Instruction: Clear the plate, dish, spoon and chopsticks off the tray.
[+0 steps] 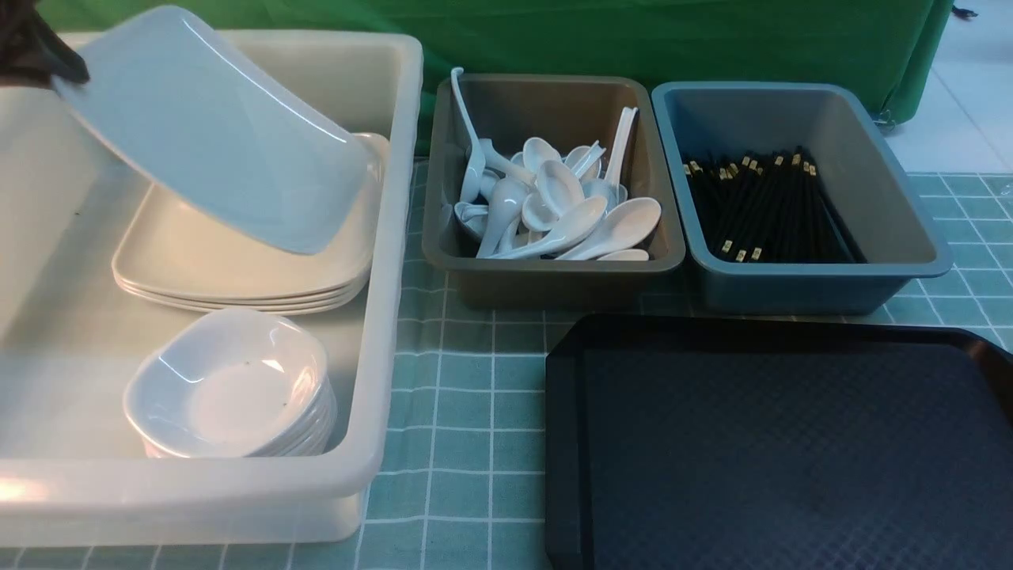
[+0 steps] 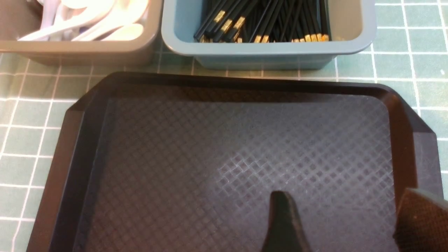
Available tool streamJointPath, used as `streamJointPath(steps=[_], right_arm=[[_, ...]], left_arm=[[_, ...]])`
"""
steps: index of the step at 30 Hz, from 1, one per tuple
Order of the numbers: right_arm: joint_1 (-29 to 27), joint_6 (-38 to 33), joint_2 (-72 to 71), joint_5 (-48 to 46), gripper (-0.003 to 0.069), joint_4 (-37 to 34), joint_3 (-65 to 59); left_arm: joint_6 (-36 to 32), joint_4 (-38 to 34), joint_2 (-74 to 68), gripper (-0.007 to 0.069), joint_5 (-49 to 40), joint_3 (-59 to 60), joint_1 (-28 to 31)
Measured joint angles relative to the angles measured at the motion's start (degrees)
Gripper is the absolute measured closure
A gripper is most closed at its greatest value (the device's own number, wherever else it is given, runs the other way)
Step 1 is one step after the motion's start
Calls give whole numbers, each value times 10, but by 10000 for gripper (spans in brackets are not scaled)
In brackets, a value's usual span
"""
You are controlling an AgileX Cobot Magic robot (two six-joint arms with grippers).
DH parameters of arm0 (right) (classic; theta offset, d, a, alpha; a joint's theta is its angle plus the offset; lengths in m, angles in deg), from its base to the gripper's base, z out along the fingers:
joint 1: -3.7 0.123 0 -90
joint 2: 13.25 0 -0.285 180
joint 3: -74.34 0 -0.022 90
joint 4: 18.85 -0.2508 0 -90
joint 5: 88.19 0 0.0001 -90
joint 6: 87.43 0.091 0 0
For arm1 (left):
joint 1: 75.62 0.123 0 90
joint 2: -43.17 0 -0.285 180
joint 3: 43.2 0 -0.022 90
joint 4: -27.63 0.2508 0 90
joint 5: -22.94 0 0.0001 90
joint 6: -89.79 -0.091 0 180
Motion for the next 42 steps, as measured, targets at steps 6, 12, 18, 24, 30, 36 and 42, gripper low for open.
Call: streamJointPath(steps=[6, 12, 18, 24, 30, 36, 42], right_arm=[[0, 0, 0, 11, 209, -1, 0], [0, 1, 0, 19, 209, -9, 0], [1, -21, 2, 17, 209, -47, 14], [22, -218, 34, 1, 314, -225, 58], [109, -293, 112, -1, 594, -284, 131], [182, -302, 182, -4, 640, -283, 216], [228, -255, 211, -44, 641, -192, 301]], left_arm=[[-4, -9, -29, 597, 13, 0, 0], [-30, 5, -56, 604, -6, -5, 3], [-34, 18, -100, 548, -45, -5, 1], [-34, 50, -106, 420, -46, -5, 0], [-34, 78, -106, 321, -46, -5, 0], [-33, 100, -105, 329, -61, -5, 0], [-56, 107, -57, 535, -109, -5, -5]])
